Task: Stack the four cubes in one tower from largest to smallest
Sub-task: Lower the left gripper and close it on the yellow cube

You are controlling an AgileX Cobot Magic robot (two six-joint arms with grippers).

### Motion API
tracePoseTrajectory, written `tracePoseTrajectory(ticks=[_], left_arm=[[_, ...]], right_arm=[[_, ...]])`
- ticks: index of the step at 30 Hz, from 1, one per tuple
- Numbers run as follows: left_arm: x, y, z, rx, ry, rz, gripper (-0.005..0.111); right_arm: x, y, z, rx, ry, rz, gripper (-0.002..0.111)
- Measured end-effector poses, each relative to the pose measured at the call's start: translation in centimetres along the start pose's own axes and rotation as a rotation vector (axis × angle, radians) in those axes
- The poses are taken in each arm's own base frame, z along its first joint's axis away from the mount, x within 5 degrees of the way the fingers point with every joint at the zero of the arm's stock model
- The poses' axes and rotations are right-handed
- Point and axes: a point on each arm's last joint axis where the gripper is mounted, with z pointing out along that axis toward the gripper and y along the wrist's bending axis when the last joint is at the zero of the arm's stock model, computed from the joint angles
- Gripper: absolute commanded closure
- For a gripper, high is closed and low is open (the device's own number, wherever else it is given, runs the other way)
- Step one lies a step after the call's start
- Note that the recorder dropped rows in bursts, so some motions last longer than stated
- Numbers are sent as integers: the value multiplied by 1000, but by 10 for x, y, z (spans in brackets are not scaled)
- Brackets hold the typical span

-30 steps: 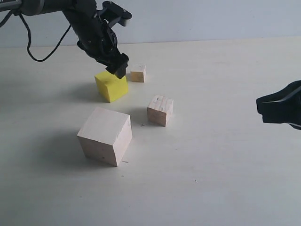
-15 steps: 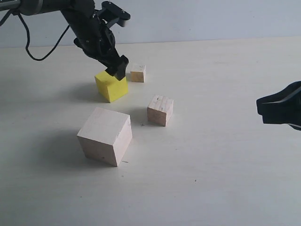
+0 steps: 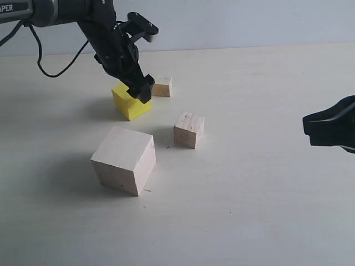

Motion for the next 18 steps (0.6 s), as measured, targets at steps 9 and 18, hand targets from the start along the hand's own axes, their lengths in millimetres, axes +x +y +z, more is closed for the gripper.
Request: tracePoseTrajectory(ticks=[9, 18], left_arm=[[6, -1, 30, 13, 29, 0, 5], [7, -1, 27, 19, 38, 1, 105]], right_arm=[[0, 0, 0, 0, 0, 0, 108], [0, 0, 0, 0, 0, 0, 108]])
